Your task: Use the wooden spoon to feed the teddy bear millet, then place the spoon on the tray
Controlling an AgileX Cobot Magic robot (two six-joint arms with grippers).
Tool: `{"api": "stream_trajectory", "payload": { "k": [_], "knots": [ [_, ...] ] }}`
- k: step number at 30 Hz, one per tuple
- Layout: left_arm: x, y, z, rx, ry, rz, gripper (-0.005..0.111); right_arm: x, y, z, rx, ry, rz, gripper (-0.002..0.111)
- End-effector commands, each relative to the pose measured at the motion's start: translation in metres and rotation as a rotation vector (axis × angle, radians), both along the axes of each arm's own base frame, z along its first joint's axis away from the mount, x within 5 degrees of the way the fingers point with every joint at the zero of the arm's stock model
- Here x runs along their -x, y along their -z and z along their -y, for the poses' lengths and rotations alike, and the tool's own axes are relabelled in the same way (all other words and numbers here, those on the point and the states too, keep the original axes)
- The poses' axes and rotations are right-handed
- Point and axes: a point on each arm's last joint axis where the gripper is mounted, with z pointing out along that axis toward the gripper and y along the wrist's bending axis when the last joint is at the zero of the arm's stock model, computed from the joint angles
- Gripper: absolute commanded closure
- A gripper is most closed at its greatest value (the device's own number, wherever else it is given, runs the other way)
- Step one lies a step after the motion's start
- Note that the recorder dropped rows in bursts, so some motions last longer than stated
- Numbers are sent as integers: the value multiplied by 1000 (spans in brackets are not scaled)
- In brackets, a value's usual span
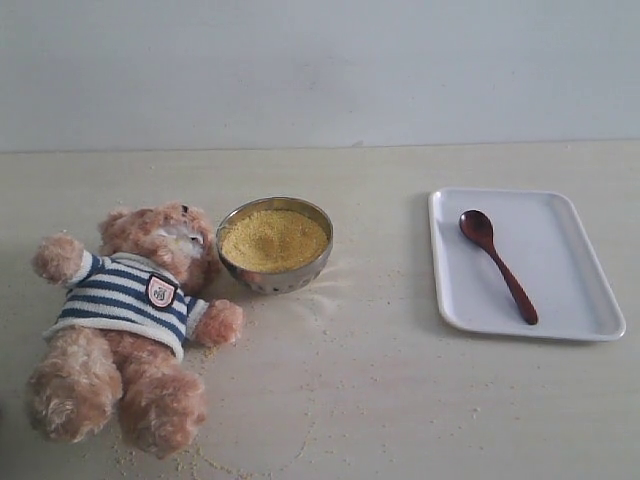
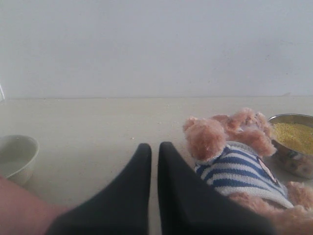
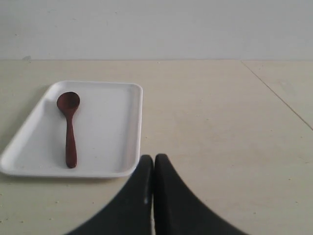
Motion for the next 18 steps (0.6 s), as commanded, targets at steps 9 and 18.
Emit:
{"api": "stream_trajectory", "payload": {
  "k": [9,18],
  "knots": [
    [0,0,1,50,6,11,102,0,0,0,-1,-2,4,108],
    [0,1,2,51,22,2,102,0,0,0,-1,-2,4,108]
  ]
}}
